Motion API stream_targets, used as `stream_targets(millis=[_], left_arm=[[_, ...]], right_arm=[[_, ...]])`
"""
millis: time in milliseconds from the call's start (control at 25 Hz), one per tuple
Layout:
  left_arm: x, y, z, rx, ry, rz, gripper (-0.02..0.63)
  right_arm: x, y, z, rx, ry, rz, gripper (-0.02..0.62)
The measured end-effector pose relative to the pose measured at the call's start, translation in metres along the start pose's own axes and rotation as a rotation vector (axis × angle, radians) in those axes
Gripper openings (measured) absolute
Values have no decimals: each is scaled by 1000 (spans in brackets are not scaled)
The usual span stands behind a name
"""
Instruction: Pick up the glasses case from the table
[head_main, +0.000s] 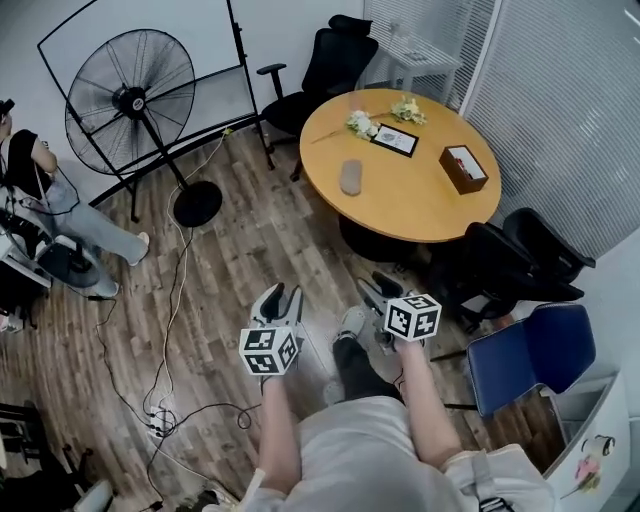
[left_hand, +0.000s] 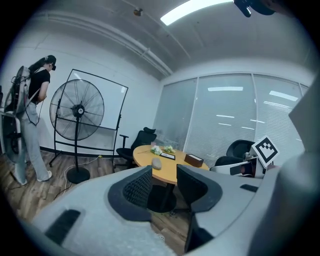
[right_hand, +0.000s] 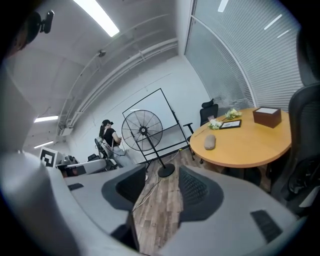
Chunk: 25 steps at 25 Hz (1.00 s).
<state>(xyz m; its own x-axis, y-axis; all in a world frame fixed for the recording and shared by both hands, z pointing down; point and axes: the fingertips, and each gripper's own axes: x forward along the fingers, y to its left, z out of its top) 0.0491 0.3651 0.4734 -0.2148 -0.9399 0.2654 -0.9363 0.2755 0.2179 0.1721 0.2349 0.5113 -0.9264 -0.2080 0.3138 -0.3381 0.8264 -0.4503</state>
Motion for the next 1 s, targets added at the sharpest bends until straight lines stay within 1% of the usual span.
stream_targets(millis=[120,200,360,480,640,760,1000], left_arm=[[4,17,3,-14,2,18,158],[11,25,3,-15,10,25,163],[36,32,2,-8,33,25,176],[58,42,9,-9,39,20,179],[86,50,13,1,70,7,183],[108,58,24,5,72,8,184],[162,75,60,18,54,-6,184]], right_arm=[[18,7,6,13,-10,42,216],[30,7,9,9,-3,58,216],[55,-7,11,12,24,66,226],[77,-16,22,24,19,72,230],[100,-35,36,66,12,57,233],[118,-50,49,76,14,49,236],[156,-78,93,105,-24,47,236]])
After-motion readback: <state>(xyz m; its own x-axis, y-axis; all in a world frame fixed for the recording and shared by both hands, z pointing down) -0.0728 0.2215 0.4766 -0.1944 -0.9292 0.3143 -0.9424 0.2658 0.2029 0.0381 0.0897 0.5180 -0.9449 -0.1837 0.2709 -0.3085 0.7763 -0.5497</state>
